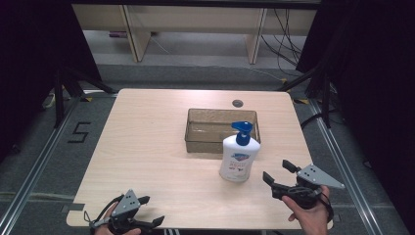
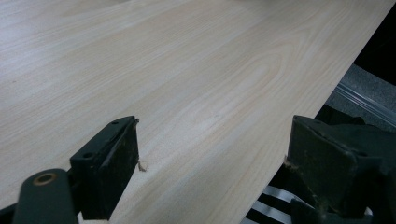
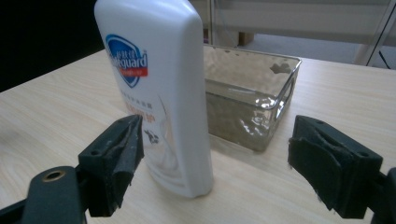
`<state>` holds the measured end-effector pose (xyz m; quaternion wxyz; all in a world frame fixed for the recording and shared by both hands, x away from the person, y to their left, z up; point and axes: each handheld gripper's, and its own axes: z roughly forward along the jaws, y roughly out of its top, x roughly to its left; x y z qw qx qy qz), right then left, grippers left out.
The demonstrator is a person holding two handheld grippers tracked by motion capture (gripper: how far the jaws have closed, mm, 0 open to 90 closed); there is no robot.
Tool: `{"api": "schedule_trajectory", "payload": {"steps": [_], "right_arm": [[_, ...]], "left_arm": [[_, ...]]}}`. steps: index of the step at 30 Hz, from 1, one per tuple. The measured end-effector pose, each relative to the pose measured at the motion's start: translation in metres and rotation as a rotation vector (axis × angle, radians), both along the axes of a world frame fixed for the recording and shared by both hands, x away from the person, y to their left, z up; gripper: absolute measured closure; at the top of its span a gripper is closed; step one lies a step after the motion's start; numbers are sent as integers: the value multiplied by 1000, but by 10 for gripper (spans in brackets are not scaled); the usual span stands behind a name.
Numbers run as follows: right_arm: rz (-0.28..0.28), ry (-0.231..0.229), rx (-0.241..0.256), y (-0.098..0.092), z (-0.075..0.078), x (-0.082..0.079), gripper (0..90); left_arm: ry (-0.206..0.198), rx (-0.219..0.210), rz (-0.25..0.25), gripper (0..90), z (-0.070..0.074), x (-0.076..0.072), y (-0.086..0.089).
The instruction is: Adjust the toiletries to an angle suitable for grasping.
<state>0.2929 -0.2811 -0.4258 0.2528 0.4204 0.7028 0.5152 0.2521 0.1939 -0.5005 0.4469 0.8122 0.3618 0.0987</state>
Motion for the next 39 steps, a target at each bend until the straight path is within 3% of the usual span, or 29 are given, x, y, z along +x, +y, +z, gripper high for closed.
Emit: {"api": "schedule_trajectory", "payload": {"steps": [2,4,7,10,12,13,14,15,18,20,22,23,26,27,29,31,34,39], "right_arm": [[2,10,10,2,3,0,187],[10,-24,-17,0,6,2,190],[17,-17,0,1,12,4,190],[23,-61,-18,2,17,8,201],[25,-54,-16,3,21,8,202],[21,-54,9,5,21,8,202],[27,-62,-19,3,24,9,202],[30,-65,-14,4,26,11,202],[20,-42,14,7,30,11,203],[36,-79,-3,8,32,16,203],[46,-71,10,10,35,18,203],[41,-88,-17,10,36,19,204],[39,-93,-21,12,39,20,207],[31,-68,-6,14,40,19,207],[42,-65,2,16,42,19,207],[40,-92,-13,15,44,22,207],[43,-78,-4,17,48,23,207],[62,-120,-9,20,55,27,206]], "left_arm": [[-5,2,-9,159,0,0,0],[-13,-8,-9,159,-1,0,-1],[-10,-9,-10,159,-1,1,-1],[-3,-4,-9,159,-1,1,0],[-2,1,-8,159,0,0,0],[-3,0,-8,159,0,0,0],[-2,1,-7,159,0,0,0],[-3,1,-8,159,0,0,0],[-9,-2,-13,159,-1,0,0],[-4,0,-9,159,0,0,0],[-5,1,-9,159,0,0,0],[-5,0,-9,159,0,0,0],[-7,4,-10,159,0,1,0],[-9,6,-11,159,0,1,0],[-6,-2,-10,159,0,0,0],[-11,-11,-11,159,0,0,-1],[-10,-12,-11,159,0,0,-1],[-5,-9,-7,159,0,0,-1]]}}
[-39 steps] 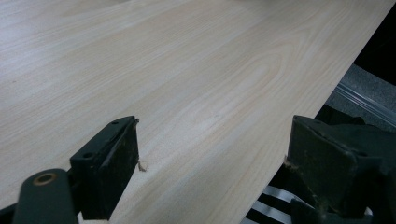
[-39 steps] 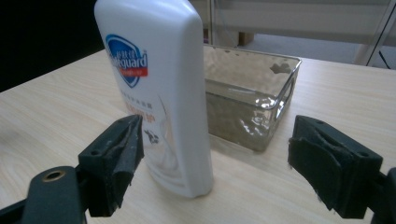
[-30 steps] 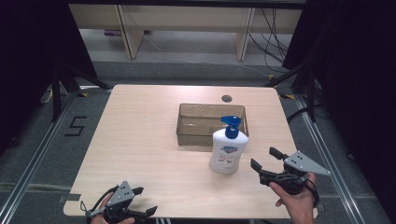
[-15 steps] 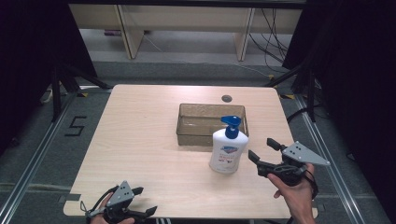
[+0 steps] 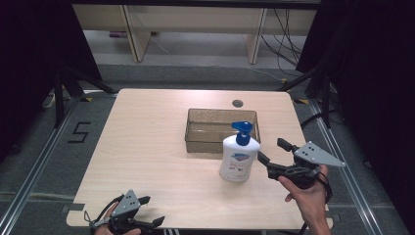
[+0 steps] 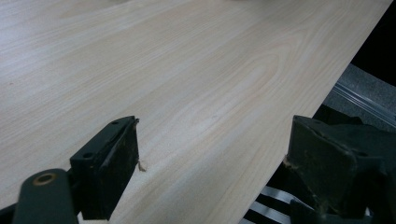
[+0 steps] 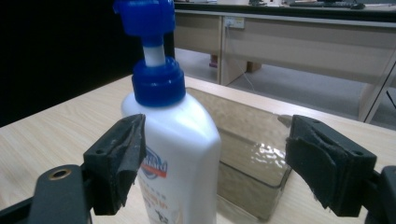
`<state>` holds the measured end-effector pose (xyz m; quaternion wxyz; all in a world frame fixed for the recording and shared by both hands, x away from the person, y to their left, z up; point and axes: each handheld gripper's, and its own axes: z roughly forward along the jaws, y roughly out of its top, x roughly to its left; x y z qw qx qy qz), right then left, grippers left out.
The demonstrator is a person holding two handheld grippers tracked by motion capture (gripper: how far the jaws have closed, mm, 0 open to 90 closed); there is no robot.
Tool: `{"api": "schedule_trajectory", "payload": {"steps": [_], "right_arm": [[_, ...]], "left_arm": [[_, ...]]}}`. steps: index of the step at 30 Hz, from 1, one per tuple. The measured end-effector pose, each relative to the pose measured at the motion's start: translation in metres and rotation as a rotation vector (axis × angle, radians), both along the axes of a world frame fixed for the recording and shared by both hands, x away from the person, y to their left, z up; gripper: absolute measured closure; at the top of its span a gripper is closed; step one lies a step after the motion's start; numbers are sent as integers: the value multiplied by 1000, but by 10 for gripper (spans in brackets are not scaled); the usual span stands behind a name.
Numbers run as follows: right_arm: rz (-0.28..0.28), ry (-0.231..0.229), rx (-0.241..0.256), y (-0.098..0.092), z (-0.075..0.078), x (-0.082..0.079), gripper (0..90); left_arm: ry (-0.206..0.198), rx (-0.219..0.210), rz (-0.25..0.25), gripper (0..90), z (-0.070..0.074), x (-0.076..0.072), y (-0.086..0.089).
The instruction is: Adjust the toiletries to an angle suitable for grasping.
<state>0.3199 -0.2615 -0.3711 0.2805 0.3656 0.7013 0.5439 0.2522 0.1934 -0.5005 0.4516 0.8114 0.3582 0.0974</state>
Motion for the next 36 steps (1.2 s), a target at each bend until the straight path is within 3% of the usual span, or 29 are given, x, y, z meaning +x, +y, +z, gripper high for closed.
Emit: {"api": "schedule_trajectory", "payload": {"steps": [2,4,6,8,10,17,19,21,22,23,25,26,30,36], "right_arm": [[9,23,20,4,3,0,206],[19,-7,14,7,6,2,206],[21,13,23,11,9,2,206],[43,-34,4,12,11,6,207],[40,-6,11,16,12,6,207],[67,-23,7,26,15,12,216],[78,-20,28,29,16,13,220],[73,-16,29,31,17,13,220],[81,-22,24,31,18,14,221],[87,-27,21,32,19,15,222],[90,-14,29,34,20,15,225],[90,-1,31,35,20,15,228],[95,-35,20,37,21,20,242],[107,-29,10,41,22,22,286]], "left_arm": [[-4,-1,-2,159,0,0,0],[-3,-2,-1,159,0,0,0],[-3,-2,-2,159,0,0,0],[-5,-1,-3,159,0,0,0],[-3,-2,0,159,0,0,0],[-3,-1,-2,159,0,0,0],[-6,32,-10,159,1,1,3],[-6,25,-8,159,1,1,2],[-1,-1,0,159,0,0,0],[-5,25,-7,159,1,1,2],[-6,-8,-1,159,0,0,0],[-9,10,-6,159,0,1,2],[-4,-8,0,159,0,0,1],[-5,0,-2,159,0,1,1]]}}
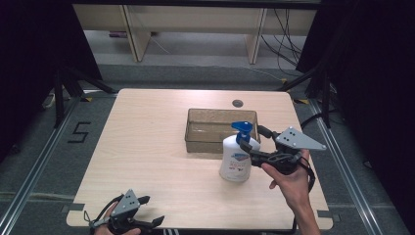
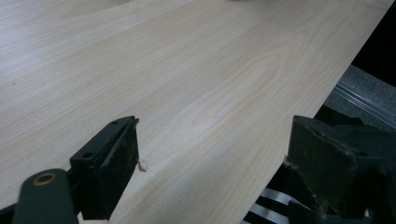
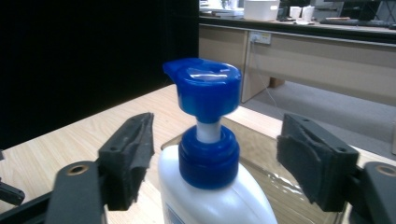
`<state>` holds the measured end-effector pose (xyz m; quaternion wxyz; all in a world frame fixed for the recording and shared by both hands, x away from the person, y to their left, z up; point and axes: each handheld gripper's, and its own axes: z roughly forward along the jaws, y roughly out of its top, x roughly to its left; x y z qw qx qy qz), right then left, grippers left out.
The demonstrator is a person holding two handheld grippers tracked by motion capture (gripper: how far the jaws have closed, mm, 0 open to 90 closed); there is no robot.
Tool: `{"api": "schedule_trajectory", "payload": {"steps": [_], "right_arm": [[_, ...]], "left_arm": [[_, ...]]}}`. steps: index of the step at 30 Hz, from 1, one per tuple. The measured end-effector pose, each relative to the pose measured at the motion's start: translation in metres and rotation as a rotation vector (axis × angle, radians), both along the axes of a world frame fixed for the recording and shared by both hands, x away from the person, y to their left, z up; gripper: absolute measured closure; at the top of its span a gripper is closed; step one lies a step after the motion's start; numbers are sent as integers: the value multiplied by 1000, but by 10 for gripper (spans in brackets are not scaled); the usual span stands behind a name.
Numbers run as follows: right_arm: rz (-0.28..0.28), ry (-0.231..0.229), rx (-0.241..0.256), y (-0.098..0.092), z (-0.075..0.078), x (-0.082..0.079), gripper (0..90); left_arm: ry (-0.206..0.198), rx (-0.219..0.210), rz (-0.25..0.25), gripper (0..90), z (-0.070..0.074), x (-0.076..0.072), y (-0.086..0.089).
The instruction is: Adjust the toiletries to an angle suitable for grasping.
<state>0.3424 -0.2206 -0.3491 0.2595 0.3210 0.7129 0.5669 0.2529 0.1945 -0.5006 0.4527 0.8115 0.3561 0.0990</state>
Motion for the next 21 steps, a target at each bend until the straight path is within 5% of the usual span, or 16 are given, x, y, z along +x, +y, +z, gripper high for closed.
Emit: {"api": "schedule_trajectory", "payload": {"steps": [5,6,7,9,10,17,21], "right_arm": [[21,17,34,5,0,3,309],[19,-13,15,4,1,5,312],[21,17,26,5,1,4,315],[21,-8,12,5,1,6,328],[25,34,27,7,1,4,337],[24,-5,10,8,1,10,373],[35,28,28,11,-1,13,403]], "left_arm": [[2,-11,-1,159,0,1,0],[3,-11,1,159,0,1,0],[4,-10,1,159,0,1,0],[1,-11,1,159,0,1,0],[8,-4,4,159,0,0,0],[10,12,-4,159,1,2,0],[10,9,-5,159,1,3,-1]]}}
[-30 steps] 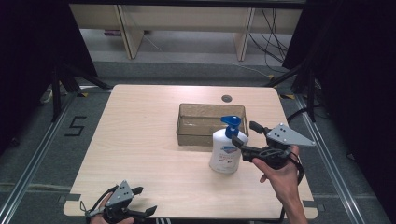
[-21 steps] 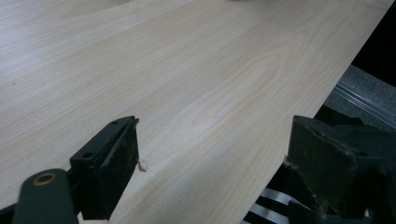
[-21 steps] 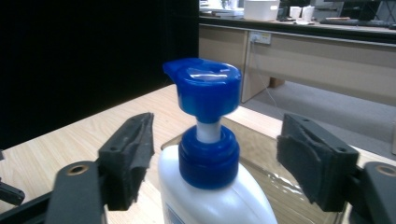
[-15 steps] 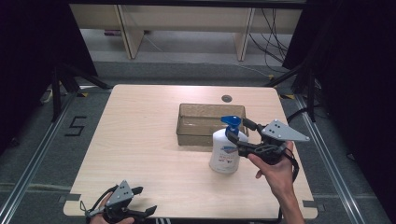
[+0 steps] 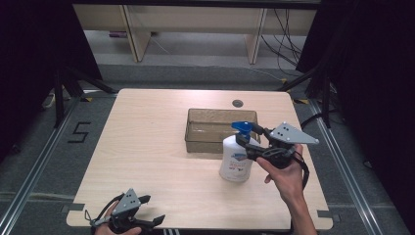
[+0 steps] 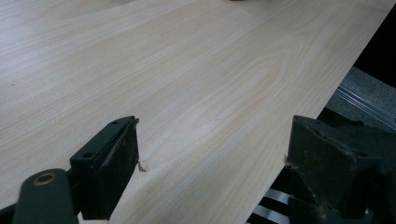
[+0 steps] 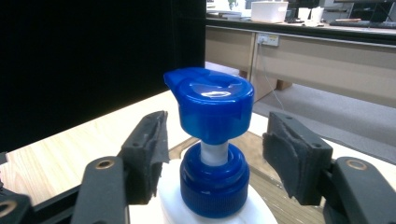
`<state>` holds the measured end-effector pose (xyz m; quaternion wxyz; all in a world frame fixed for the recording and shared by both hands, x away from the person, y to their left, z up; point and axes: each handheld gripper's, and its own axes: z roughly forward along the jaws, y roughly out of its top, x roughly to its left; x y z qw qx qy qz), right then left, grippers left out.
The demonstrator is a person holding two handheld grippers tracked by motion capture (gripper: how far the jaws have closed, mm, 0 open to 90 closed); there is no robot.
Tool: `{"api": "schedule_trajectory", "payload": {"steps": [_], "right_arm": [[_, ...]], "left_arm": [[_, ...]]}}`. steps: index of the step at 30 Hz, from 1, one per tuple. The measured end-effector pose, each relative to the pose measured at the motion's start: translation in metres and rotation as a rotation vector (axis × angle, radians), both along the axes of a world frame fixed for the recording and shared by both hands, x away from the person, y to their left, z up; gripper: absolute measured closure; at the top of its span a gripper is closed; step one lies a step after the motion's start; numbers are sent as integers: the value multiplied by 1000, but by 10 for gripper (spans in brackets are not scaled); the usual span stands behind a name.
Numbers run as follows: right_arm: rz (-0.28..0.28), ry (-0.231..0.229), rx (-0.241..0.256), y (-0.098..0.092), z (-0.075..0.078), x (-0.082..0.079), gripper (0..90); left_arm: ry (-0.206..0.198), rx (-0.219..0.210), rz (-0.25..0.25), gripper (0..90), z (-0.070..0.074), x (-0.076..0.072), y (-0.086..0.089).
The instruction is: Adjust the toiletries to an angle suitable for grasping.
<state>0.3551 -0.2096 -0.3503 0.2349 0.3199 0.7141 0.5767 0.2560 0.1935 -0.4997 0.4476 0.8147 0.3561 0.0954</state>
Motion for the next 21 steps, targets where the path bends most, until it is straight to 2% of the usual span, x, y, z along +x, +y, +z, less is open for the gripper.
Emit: {"api": "schedule_trajectory", "payload": {"steps": [1,3,4,6,7,8,9,10,11,12,14,18,20,21], "right_arm": [[-2,-21,-9,0,-1,2,407],[-4,-17,-21,0,-1,3,425],[6,-4,-7,1,-2,4,429],[-2,-3,-15,1,-3,6,445],[3,8,2,1,-4,7,452],[-3,22,-1,1,-4,6,458],[-4,9,7,1,-5,8,462],[5,23,2,1,-6,8,465],[5,21,3,1,-6,9,471],[5,-10,-7,1,-7,11,480],[-7,17,9,2,-7,9,487],[1,11,6,2,-7,10,517],[9,24,18,5,-8,10,540],[-1,15,1,5,-8,10,552]], "left_arm": [[1,-1,2,159,0,0,0],[-2,-2,-2,159,-1,1,0],[0,-3,-2,159,0,1,0],[0,-2,-2,159,0,1,0],[0,-2,-2,159,0,1,0],[4,-6,4,159,0,0,0],[-1,19,-6,159,0,1,1],[-3,-17,3,159,-1,0,-1],[-3,-15,2,159,0,0,-1],[-3,-16,1,159,0,0,-1],[3,-10,-2,159,0,0,-1],[-2,-12,-11,159,0,0,-2],[-2,6,-12,159,2,0,-2],[-8,-7,-15,159,1,1,-2]]}}
